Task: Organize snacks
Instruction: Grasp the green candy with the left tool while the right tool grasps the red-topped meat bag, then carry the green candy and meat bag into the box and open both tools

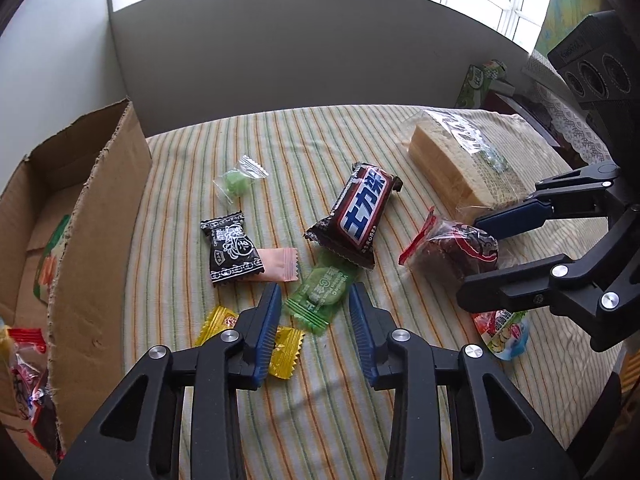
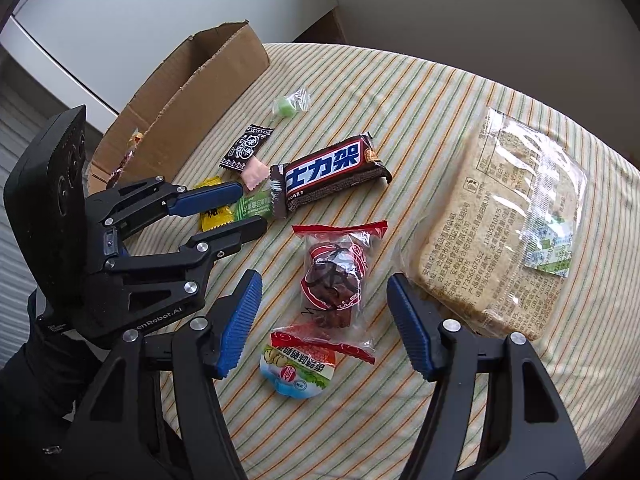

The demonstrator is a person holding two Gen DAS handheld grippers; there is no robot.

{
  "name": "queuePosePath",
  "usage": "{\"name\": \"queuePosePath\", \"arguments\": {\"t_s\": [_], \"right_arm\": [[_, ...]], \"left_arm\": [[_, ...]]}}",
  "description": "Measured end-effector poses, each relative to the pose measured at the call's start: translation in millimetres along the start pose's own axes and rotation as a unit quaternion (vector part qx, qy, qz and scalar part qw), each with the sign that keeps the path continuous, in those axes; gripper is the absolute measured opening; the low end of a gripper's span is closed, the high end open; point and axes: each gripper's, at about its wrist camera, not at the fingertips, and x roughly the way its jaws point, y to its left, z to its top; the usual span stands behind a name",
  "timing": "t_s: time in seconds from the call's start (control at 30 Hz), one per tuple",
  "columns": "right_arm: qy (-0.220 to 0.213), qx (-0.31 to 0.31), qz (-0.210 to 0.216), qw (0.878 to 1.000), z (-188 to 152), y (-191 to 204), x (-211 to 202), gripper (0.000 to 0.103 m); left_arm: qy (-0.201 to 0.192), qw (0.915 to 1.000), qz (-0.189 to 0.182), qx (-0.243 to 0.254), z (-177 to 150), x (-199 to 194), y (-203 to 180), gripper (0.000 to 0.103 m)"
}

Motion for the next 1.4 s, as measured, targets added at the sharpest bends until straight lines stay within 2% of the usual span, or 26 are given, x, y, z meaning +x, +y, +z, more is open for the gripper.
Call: {"name": "queuePosePath", "arguments": {"t_s": [0.1,0.27,0.5,0.57,0.6,0.67,0.77,0.9,0.93,0.97,1.07,1.1,1.13,1.17,1.2,1.27,1.3,1.4], "right_arm": [[0.001,0.005,0.000,1.000,-0.2,-2.4,0.2,0.069],[0.004,0.022,0.005,1.000,-1.0,-11.7,-1.4,0.062],[0.005,0.023,0.007,1.000,0.7,-8.0,1.1,0.062],[0.007,0.021,0.004,1.000,2.5,-4.8,4.5,0.062],[0.008,0.019,0.002,1.000,2.9,-4.0,6.2,0.061],[0.012,0.018,0.001,1.000,2.9,-3.4,7.9,0.055],[0.010,0.020,0.000,1.000,2.0,-5.3,6.2,0.055],[0.010,0.023,0.003,1.000,0.4,-9.2,2.4,0.055],[0.010,0.023,0.005,1.000,0.3,-10.4,1.2,0.055],[0.010,0.023,0.005,1.000,0.7,-10.9,0.3,0.055],[0.011,0.017,0.002,1.000,2.1,-8.6,0.8,0.054],[0.012,0.016,0.003,1.000,3.0,-7.8,1.4,0.054],[0.012,0.015,0.002,1.000,3.9,-6.9,2.4,0.055],[0.013,0.014,0.002,1.000,4.4,-6.4,3.5,0.054],[0.014,0.014,0.001,1.000,5.2,-5.3,5.2,0.054],[0.019,0.016,0.000,1.000,4.6,-5.1,8.0,0.052],[0.023,0.017,0.000,1.000,3.7,-5.5,9.4,0.044],[0.025,0.019,-0.003,1.000,0.8,-6.0,8.9,0.037]], "left_arm": [[-0.002,0.9999,0.015,0.000,1.2,0.8,-0.6,0.030],[0.002,0.9998,0.008,0.017,1.3,2.0,-2.0,0.031],[0.003,0.9991,0.002,0.041,5.0,3.6,-9.9,0.030],[0.003,0.9988,-0.004,0.050,3.4,2.2,-13.8,0.023],[0.003,0.9987,-0.003,0.052,2.2,1.0,-15.2,0.023],[0.005,0.9987,-0.016,0.049,0.5,0.1,-17.7,0.023],[0.005,0.9986,-0.024,0.047,-3.7,-4.4,-18.2,0.023],[-0.002,0.9982,-0.021,0.056,-1.6,-8.5,-21.7,0.027],[-0.002,0.9982,-0.016,0.057,-1.2,-8.3,-22.4,0.039],[-0.002,0.9980,-0.011,0.062,0.4,-5.4,-25.6,0.045],[0.010,0.9976,-0.019,0.066,0.5,2.6,-29.3,0.045],[0.010,0.9975,-0.017,0.068,0.4,4.0,-30.7,0.045],[0.009,0.9976,-0.016,0.067,0.3,3.8,-31.2,0.039],[0.010,0.9976,-0.017,0.066,0.8,3.8,-31.6,0.025],[0.010,0.9976,-0.015,0.066,1.2,3.5,-31.8,0.022],[0.010,0.9978,-0.014,0.063,1.2,4.0,-30.9,0.022],[0.009,0.9980,-0.013,0.061,0.7,3.5,-30.6,0.022],[0.007,0.9988,-0.012,0.048,-1.8,0.9,-25.2,0.022]]}}
